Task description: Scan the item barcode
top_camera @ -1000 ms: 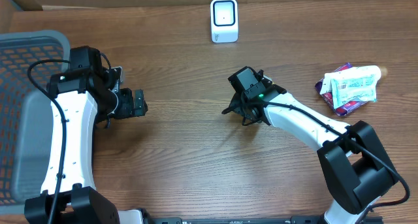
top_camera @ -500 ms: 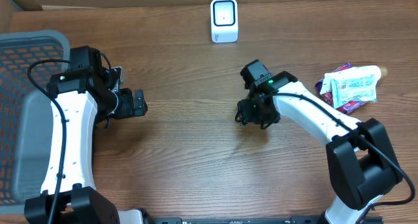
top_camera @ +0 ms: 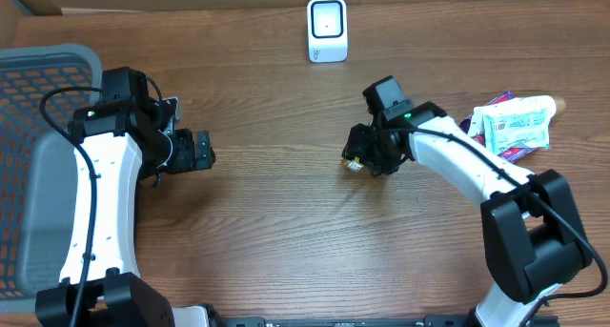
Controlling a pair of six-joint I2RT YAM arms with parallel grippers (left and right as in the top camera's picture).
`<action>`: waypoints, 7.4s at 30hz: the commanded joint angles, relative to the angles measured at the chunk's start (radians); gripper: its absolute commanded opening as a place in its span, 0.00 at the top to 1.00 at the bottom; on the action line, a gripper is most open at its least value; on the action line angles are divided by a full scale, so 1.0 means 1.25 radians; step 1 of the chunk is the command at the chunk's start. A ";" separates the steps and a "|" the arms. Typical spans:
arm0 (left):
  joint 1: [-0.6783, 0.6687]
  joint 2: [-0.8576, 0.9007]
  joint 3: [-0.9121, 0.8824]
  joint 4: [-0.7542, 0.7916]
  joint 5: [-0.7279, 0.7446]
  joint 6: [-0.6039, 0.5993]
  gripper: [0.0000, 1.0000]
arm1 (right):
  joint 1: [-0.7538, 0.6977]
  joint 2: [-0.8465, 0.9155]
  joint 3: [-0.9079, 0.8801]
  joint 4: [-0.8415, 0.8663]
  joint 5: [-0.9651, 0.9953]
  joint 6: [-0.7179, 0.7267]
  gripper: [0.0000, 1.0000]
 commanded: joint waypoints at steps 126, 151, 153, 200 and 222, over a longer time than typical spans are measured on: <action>0.003 0.005 0.005 0.000 0.005 0.013 0.00 | 0.336 0.050 0.127 -0.240 0.521 -0.294 0.74; 0.003 0.005 0.005 0.000 0.005 0.013 0.00 | -0.181 -0.012 -0.050 -0.037 -0.382 -0.493 0.44; 0.003 0.005 0.005 0.000 0.005 0.013 0.00 | -0.177 -0.004 -0.061 -0.009 -0.336 -0.451 0.51; 0.003 0.005 0.005 0.000 0.005 0.013 0.01 | -0.003 0.010 -0.056 0.112 -0.195 -0.168 0.34; 0.003 0.005 0.005 0.000 0.005 0.013 0.01 | 0.019 0.111 -0.057 0.261 -0.333 -0.068 0.47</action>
